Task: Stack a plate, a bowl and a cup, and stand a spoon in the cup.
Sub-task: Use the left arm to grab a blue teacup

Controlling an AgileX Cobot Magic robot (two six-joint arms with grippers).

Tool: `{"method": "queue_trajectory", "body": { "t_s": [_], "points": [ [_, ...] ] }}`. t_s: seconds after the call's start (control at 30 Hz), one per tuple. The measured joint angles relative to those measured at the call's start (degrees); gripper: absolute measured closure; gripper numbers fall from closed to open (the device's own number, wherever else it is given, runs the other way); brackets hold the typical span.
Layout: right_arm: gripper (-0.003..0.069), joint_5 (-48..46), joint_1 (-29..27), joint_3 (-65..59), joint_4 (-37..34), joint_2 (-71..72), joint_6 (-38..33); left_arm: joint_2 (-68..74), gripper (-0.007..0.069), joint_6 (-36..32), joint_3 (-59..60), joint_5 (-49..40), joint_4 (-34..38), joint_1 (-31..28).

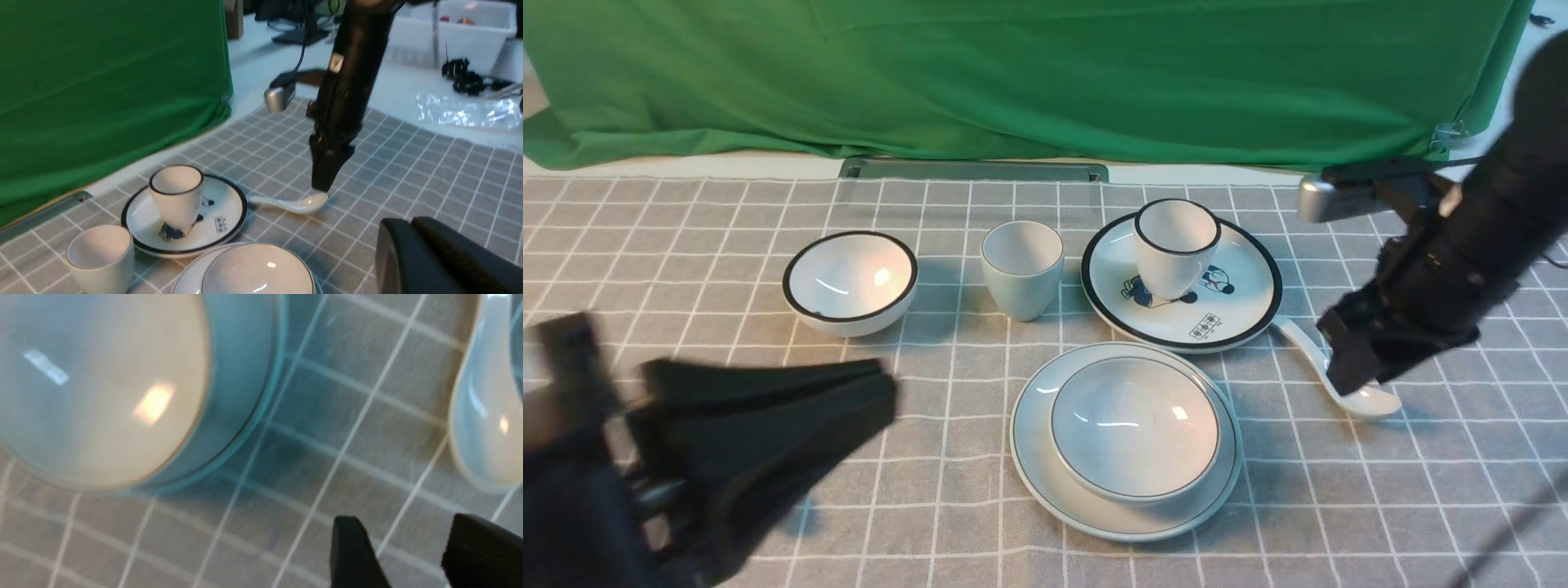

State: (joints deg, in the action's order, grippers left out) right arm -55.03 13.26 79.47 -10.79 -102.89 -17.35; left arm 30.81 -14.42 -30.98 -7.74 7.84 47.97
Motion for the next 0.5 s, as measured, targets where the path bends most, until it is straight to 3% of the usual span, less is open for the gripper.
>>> {"method": "queue_trajectory", "body": {
  "t_s": [0.17,0.33,0.47,0.5],
  "points": [
    [0.0259,0.0,-0.9,7.9,0.0,-9.3,-3.1,-4.8,0.0617,0.3,1.2,-0.8,0.3,0.0],
    [0.0258,-4.3,-1.0,12.7,1.9,-12.2,-0.3,-5.1,0.0616,1.2,1.2,-1.5,0.4,0.0],
    [0.0298,-9.4,-1.0,15.4,2.7,-10.2,2.1,-4.7,0.0616,1.5,1.2,-4.0,0.4,0.0],
    [0.0342,-9.5,-0.8,15.8,3.1,-7.6,3.0,-3.6,0.0616,1.5,0.6,-6.4,-0.3,0.0]
  ]
}}
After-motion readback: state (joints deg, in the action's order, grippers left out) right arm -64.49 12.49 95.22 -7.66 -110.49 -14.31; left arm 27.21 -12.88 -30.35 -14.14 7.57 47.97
